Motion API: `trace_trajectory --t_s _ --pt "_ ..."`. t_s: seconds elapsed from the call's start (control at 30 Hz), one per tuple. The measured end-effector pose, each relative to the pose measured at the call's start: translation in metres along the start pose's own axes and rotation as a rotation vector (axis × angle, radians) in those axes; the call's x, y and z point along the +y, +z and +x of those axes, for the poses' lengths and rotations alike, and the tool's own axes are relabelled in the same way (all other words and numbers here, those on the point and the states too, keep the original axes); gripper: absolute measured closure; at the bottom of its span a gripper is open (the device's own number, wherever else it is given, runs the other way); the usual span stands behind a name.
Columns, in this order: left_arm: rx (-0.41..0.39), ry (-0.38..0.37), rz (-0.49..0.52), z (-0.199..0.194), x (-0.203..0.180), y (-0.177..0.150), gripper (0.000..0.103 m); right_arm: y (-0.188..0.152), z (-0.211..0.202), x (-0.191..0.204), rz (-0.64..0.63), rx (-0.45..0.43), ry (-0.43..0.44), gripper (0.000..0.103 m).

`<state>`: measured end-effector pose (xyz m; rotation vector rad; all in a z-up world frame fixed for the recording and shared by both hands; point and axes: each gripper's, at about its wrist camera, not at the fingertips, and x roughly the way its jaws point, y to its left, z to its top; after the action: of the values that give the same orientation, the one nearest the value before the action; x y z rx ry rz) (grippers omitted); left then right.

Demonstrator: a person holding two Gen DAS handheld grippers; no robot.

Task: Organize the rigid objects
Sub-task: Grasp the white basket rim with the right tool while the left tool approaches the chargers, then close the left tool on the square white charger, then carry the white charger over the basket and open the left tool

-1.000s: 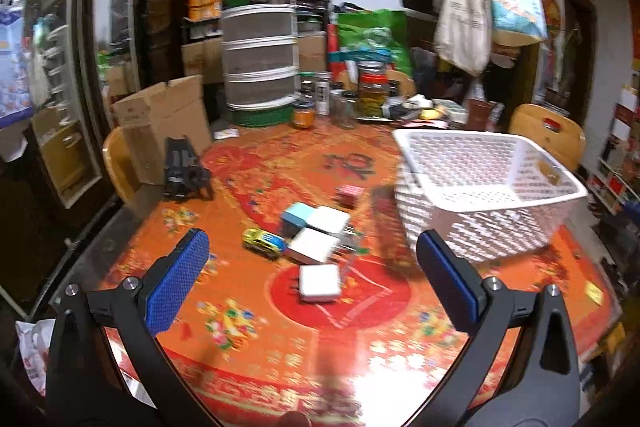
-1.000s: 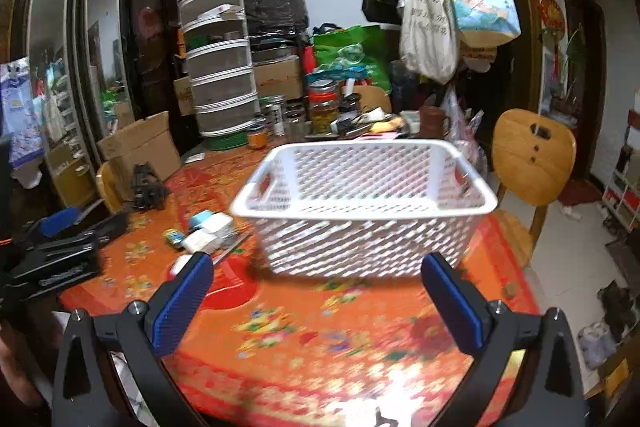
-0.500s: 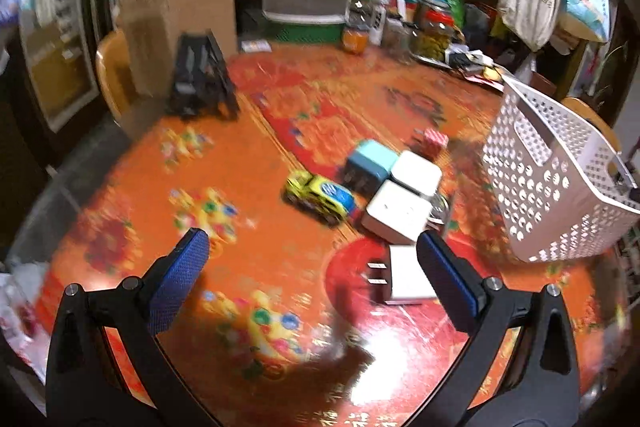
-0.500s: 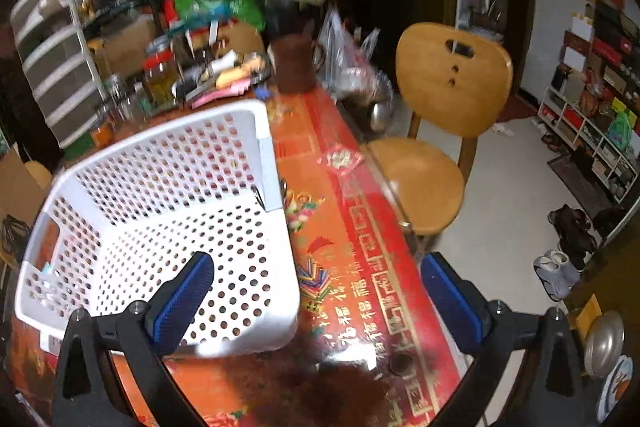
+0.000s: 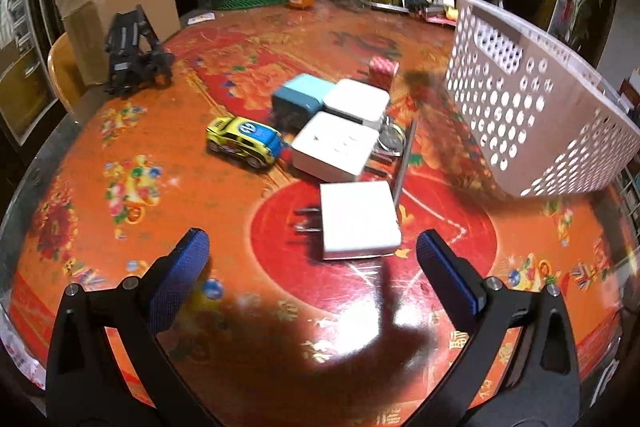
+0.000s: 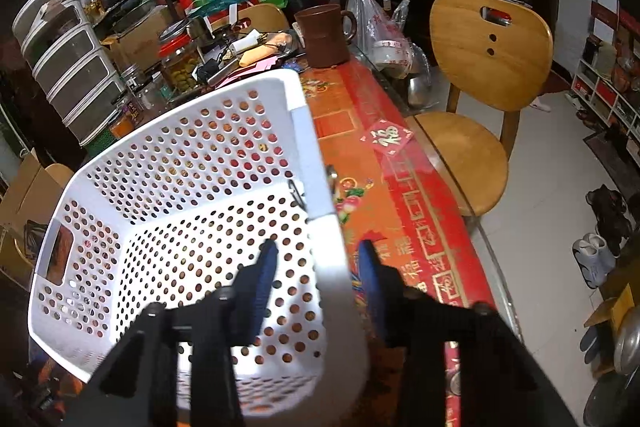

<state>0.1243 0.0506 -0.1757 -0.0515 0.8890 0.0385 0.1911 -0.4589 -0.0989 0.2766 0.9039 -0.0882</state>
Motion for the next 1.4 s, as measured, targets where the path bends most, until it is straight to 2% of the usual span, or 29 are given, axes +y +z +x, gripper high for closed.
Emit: trace_trajectory --t_s 0.13,0.33,0.4,0.47,0.6,0.73,0.83,0.93,1.17,1.4 --pt "0.010 0.003 -0.006 0.008 -0.006 0.003 0.001 0.001 0.003 0.007 -0.012 0.007 -0.027 0.080" --pt "0.008 -0.008 -0.003 0.011 -0.011 0.008 0.001 0.003 0.007 0.008 -0.012 0.007 -0.040 0.082" --pt "0.013 0.002 -0.002 0.014 -0.013 0.007 0.005 0.002 0.008 0.008 -0.009 0.007 -0.044 0.082" --pt "0.020 0.015 -0.002 0.017 -0.013 0.007 0.023 0.002 0.009 0.007 -0.005 0.008 -0.038 0.082" --pt "0.024 0.004 -0.003 0.019 -0.013 0.007 0.050 0.002 0.009 0.007 -0.008 0.007 -0.039 0.082" --pt "0.000 0.032 0.007 0.016 -0.015 0.007 0.050 0.002 0.009 0.007 -0.008 0.006 -0.041 0.082" --pt "-0.055 0.052 -0.009 0.004 -0.010 0.009 0.050 0.003 0.009 0.008 -0.009 0.008 -0.050 0.082" --pt "-0.100 0.104 0.002 -0.010 -0.006 0.018 0.050 0.002 0.009 0.009 -0.012 0.008 -0.059 0.082" --pt "-0.187 0.231 0.022 -0.034 0.012 0.066 0.050 0.002 0.009 0.010 -0.014 0.006 -0.066 0.082" --pt "-0.226 0.332 0.051 -0.041 0.019 0.121 0.050 0.002 0.009 0.010 -0.014 0.007 -0.066 0.082"
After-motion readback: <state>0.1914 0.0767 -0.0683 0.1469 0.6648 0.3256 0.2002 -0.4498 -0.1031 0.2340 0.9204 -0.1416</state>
